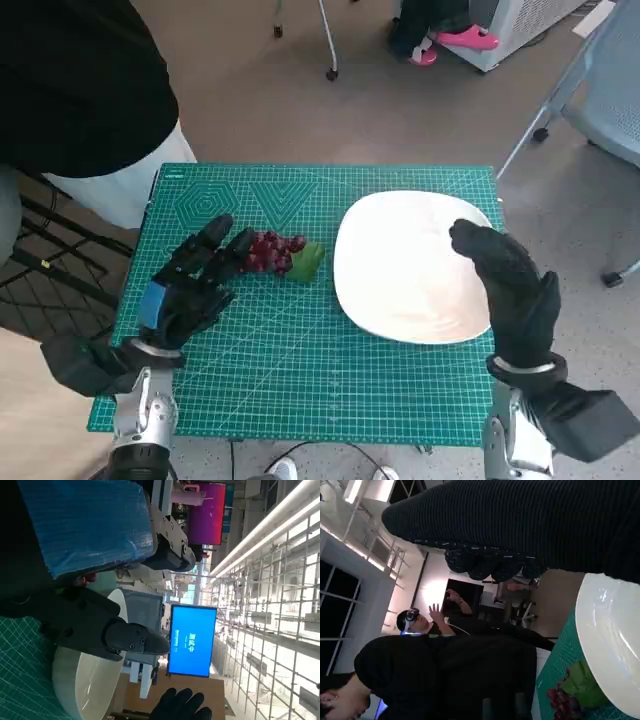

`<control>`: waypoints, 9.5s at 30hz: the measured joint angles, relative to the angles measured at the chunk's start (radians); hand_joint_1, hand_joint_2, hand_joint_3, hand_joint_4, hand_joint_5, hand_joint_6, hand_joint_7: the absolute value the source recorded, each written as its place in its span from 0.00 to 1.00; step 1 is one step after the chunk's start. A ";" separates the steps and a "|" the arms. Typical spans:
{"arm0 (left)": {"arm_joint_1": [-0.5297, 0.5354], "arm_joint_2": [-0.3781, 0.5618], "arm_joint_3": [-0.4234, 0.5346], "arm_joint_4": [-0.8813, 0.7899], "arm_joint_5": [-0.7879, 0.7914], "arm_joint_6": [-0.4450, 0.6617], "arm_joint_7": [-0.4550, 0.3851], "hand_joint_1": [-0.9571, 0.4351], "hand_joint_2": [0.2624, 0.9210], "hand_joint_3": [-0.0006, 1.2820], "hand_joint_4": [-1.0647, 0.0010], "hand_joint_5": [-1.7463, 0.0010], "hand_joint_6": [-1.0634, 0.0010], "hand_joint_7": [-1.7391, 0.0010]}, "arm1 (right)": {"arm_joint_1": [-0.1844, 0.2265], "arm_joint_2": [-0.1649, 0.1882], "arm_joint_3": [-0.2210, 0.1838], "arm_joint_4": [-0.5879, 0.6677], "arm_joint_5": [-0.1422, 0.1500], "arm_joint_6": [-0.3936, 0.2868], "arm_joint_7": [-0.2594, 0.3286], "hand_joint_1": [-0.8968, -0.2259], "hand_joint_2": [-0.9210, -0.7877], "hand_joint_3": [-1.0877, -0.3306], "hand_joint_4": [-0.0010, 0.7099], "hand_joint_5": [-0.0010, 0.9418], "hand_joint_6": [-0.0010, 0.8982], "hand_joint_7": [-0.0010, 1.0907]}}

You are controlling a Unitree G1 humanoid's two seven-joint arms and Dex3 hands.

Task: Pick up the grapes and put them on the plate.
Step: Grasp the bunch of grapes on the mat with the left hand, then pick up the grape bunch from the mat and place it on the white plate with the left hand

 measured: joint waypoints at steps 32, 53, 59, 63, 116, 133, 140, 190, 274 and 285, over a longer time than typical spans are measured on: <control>-0.052 0.200 -0.214 -0.167 0.939 0.114 0.467 0.43 0.70 0.00 1.00 1.00 0.89 0.99 | 0.005 -0.006 -0.008 -0.025 0.000 0.014 0.005 0.42 0.00 0.29 0.70 0.00 0.15 0.47; -0.341 0.183 -0.583 -0.025 1.344 0.445 0.608 0.45 0.70 0.00 1.00 1.00 0.90 1.00 | 0.023 -0.009 -0.014 -0.030 0.000 0.026 0.017 0.40 0.00 0.29 0.70 0.00 0.15 0.47; -0.396 0.168 -0.626 0.090 1.329 0.455 0.612 0.45 0.71 0.00 1.00 1.00 0.90 1.00 | 0.024 -0.010 -0.016 -0.030 0.000 0.026 0.018 0.41 0.00 0.29 0.70 0.00 0.15 0.47; -0.462 0.156 -0.660 0.218 1.324 0.449 0.617 0.45 0.71 0.00 1.00 1.00 0.90 1.00 | 0.023 -0.008 -0.015 -0.029 0.000 0.026 0.018 0.41 0.00 0.29 0.70 0.00 0.15 0.47; -0.747 0.068 -0.783 0.760 1.204 0.484 0.601 0.48 0.78 0.01 1.00 1.00 0.79 0.98 | 0.027 0.004 -0.015 -0.025 -0.008 0.024 -0.004 0.41 0.00 0.29 0.72 0.01 0.17 0.47; -0.761 0.065 -0.804 0.785 1.206 0.463 0.610 0.77 0.98 0.22 0.56 0.76 0.45 0.95 | 0.023 0.003 -0.015 -0.013 -0.005 0.015 0.004 0.41 0.00 0.29 0.72 0.01 0.18 0.48; -0.756 0.066 -0.834 0.786 1.217 0.446 0.688 0.75 1.00 0.23 0.59 0.17 0.50 0.48 | 0.019 0.003 -0.016 -0.005 -0.005 0.009 0.004 0.41 0.00 0.29 0.73 0.01 0.18 0.48; -0.754 0.076 -0.840 0.795 1.198 0.429 0.712 0.69 1.00 0.22 0.56 0.16 0.64 0.23 | 0.013 0.003 -0.015 0.005 -0.011 -0.011 -0.008 0.42 0.00 0.28 0.74 0.01 0.19 0.47; -0.669 0.080 -0.795 -0.085 1.221 0.486 0.477 0.69 1.00 0.14 0.47 0.19 0.51 0.34 | 0.030 -0.002 -0.026 -0.033 0.000 -0.007 -0.005 0.43 0.00 0.29 0.75 0.01 0.21 0.46; -0.785 -0.029 -0.831 0.133 1.215 0.402 0.503 0.69 1.00 0.14 0.50 0.17 0.50 0.33 | 0.070 -0.001 -0.047 -0.060 -0.001 -0.010 -0.025 0.42 0.00 0.31 0.75 0.01 0.22 0.44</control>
